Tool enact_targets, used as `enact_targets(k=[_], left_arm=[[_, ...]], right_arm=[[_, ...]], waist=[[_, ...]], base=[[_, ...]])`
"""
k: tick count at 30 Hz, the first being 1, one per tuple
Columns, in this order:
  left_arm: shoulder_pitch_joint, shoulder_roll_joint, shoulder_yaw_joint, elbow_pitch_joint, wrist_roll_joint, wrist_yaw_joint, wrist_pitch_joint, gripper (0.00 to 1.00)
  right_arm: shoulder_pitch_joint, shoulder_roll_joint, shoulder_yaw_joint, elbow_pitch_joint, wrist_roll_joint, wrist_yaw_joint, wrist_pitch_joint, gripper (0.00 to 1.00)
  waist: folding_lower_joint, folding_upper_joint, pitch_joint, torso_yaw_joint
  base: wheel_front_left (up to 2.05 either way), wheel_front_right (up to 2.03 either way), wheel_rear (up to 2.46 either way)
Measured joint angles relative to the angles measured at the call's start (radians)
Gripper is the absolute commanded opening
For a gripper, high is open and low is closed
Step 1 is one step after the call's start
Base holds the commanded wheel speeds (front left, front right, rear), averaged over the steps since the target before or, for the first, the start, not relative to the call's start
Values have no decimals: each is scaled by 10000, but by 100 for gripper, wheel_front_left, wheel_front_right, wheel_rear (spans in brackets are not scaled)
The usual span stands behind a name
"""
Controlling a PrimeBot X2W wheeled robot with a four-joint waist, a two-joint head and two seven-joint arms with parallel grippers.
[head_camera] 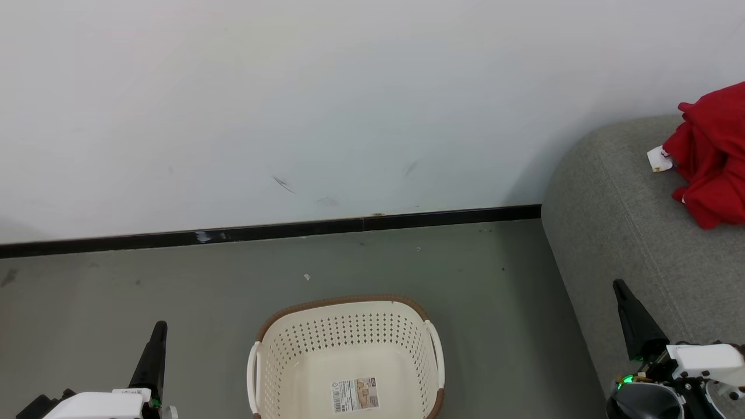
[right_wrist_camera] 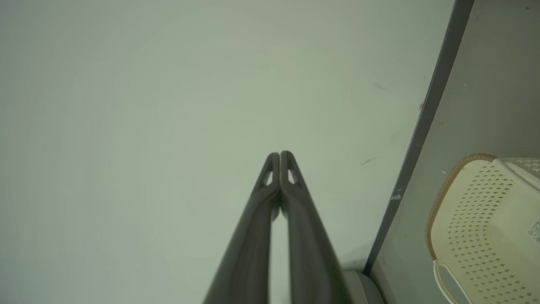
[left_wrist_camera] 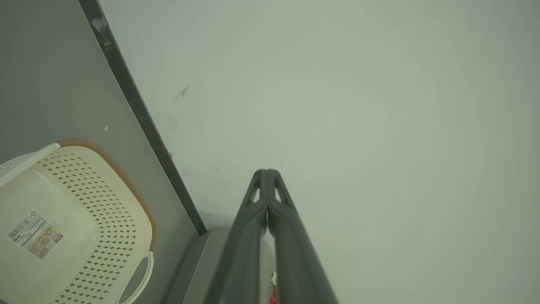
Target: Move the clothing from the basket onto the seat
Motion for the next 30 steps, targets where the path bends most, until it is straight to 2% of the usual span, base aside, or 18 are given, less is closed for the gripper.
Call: enact_targets(k=[30], left_arm=[[0, -2, 0, 0, -10, 0, 0, 0]], right_arm=[[14, 0, 27, -31, 2, 0, -56, 0]], waist=[[-1, 0, 1, 0]], base=[[0, 0, 0]])
